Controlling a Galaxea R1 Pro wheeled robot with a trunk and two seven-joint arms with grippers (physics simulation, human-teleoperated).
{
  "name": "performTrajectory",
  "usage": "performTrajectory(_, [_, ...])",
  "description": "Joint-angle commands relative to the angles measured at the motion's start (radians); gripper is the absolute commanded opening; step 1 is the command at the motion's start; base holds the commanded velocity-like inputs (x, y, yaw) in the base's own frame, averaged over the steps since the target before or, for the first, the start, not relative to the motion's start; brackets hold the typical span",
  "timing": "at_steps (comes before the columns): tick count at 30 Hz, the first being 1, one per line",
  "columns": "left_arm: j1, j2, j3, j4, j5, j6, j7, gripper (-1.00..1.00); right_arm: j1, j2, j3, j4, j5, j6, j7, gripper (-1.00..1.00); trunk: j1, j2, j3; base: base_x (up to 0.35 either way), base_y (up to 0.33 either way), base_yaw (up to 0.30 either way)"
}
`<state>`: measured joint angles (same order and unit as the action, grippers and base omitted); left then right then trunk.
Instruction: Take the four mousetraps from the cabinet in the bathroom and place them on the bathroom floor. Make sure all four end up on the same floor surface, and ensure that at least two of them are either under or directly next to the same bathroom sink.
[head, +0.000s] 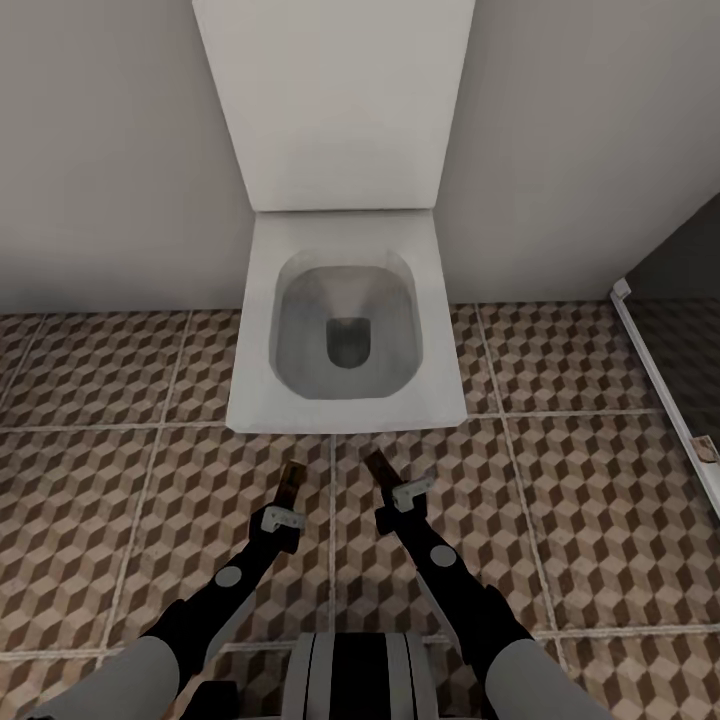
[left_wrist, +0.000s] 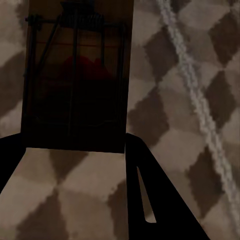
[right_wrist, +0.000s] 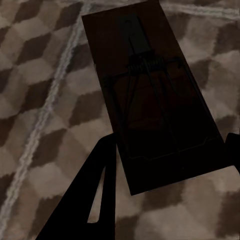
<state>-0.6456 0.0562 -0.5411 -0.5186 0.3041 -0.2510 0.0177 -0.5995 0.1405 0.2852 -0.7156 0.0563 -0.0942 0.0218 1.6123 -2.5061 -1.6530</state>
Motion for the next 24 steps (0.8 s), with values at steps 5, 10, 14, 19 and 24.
performTrajectory(5, [0.0, 0.001, -0.008, 0.0, 0.007, -0.004, 0.005, -1.0, 0.0, 0.001, -0.001, 0.023, 0.005, -0.005, 0.002, -1.0, 0.0, 0.0, 0.0, 0.0, 0.0, 0.0])
performTrajectory(10, [-0.001, -0.001, -0.008, 0.0, 0.007, -0.004, 0.005, -1.0, 0.0, 0.001, -0.002, 0.056, 0.006, -0.007, 0.001, -1.0, 0.0, 0.0, 0.0, 0.0, 0.0, 0.0])
performTrajectory(14, [0.0, -0.004, -0.009, 0.003, 0.007, -0.003, 0.005, -1.0, 0.0, 0.001, -0.003, 0.066, 0.006, -0.017, 0.001, -1.0, 0.0, 0.0, 0.0, 0.0, 0.0, 0.0])
performTrajectory(19, [0.0, -0.011, -0.014, 0.016, 0.008, -0.001, 0.005, -1.0, 0.0, 0.001, -0.003, 0.071, 0.006, -0.02, 0.001, -1.0, 0.0, 0.0, 0.0, 0.0, 0.0, 0.0])
performTrajectory(24, [0.0, -0.018, -0.015, 0.04, 0.007, -0.001, 0.005, -1.0, 0.0, 0.001, -0.003, 0.073, 0.007, -0.021, 0.001, -1.0, 0.0, 0.0, 0.0, 0.0, 0.0, 0.0])
